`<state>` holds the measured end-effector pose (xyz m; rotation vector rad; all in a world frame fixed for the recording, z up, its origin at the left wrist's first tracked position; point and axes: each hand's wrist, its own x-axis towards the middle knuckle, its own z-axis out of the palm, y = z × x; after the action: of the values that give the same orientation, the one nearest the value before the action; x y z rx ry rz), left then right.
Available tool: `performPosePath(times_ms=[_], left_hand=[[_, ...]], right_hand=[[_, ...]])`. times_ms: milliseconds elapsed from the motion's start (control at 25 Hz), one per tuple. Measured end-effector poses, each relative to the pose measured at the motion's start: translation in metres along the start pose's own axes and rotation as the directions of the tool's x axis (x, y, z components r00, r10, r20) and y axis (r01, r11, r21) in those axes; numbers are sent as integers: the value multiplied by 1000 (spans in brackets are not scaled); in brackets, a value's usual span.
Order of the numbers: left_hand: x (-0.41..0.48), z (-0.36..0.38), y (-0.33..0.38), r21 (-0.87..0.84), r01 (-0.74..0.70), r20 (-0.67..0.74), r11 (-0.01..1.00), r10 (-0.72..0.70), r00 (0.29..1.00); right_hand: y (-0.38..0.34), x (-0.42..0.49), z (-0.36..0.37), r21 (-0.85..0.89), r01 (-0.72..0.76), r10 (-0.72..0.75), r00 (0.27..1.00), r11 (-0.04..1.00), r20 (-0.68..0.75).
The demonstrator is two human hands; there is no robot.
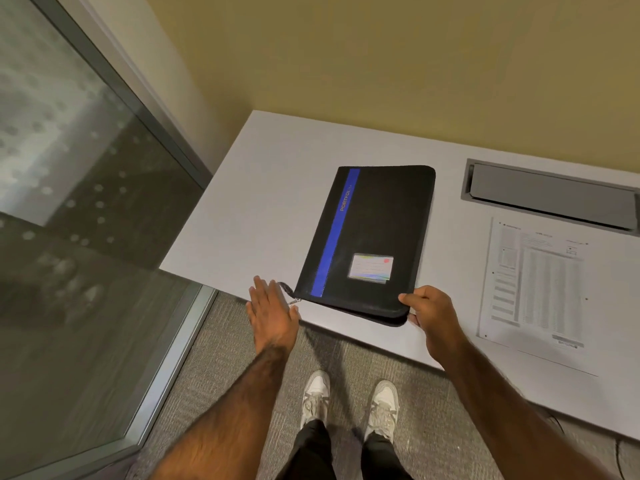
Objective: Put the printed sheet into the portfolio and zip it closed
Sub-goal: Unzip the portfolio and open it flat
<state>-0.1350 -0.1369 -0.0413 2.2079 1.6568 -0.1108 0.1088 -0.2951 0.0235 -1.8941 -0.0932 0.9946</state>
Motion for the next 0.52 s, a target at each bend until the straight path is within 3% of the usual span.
performPosePath(times_ms=[160, 280, 520], left_hand=[[-2, -27, 5, -247, -102, 50, 964, 118, 992], [3, -62, 25, -508, 13, 194, 861, 100, 976], [31, -148, 76, -741, 59, 390, 669, 358, 848]], right_hand=[[-32, -19, 14, -139, 131, -130, 991, 982, 15], [-59, -33, 35, -229, 219, -221, 975, 949, 16], [-97, -69, 96, -243, 429, -425, 902, 870, 72]])
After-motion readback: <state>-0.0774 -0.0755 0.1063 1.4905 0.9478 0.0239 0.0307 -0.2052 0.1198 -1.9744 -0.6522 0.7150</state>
